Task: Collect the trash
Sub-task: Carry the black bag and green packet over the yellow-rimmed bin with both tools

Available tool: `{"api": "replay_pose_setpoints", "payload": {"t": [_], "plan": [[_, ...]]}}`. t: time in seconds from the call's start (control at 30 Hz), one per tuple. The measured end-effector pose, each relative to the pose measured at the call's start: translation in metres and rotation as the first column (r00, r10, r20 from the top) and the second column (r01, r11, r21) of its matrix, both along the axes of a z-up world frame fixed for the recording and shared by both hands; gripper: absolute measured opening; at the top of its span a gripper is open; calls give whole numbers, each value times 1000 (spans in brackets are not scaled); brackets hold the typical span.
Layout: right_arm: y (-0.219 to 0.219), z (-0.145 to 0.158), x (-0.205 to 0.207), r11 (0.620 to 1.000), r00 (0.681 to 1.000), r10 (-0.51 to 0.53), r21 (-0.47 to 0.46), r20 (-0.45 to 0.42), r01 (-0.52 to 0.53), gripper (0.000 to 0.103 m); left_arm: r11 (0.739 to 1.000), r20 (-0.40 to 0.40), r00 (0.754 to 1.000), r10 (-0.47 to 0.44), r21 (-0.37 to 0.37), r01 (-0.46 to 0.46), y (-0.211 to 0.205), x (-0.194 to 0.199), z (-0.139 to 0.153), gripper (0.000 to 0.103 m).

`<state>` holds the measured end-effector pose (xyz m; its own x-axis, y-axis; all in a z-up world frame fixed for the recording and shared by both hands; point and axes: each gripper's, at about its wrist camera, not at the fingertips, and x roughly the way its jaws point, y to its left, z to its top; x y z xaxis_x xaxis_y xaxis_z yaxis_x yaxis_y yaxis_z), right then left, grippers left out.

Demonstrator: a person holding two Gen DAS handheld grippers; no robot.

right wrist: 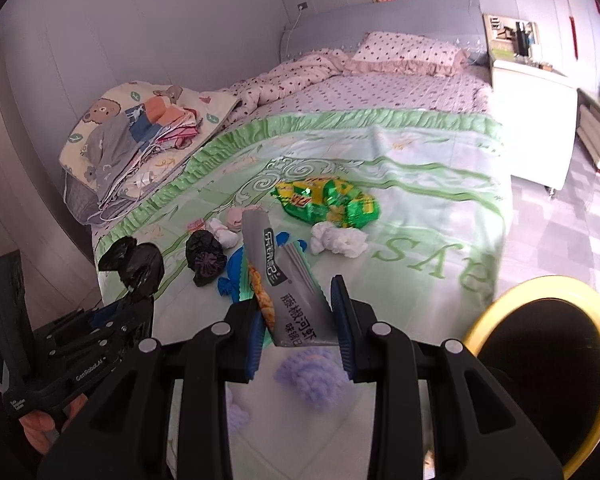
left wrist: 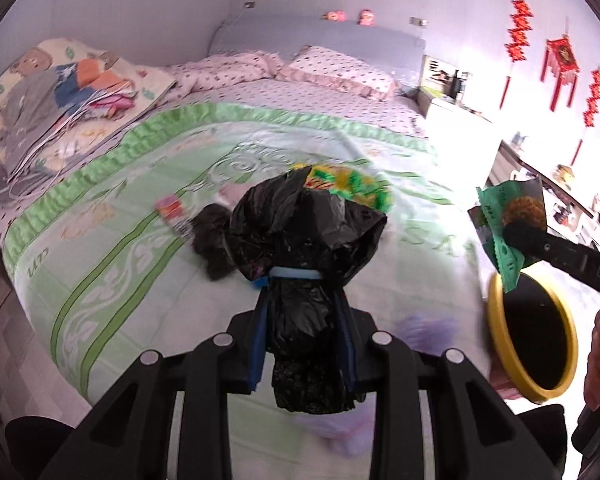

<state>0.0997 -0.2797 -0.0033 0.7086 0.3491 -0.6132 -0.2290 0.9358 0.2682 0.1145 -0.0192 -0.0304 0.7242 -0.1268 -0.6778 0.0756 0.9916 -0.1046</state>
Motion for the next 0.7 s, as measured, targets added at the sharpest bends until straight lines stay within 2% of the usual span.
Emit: {"api": "replay_pose_setpoints", "payload": {"t": [0.33, 0.7], "plan": [[-58, 33, -41, 997, 996, -71, -23, 47, 72, 30, 994, 17, 994, -107, -23, 108, -63, -1, 27, 28], [-129, 34, -65, 980, 981, -190, -44, 45, 192, 30, 975, 22, 975, -223, -18, 223, -137, -4, 42, 28]]}}
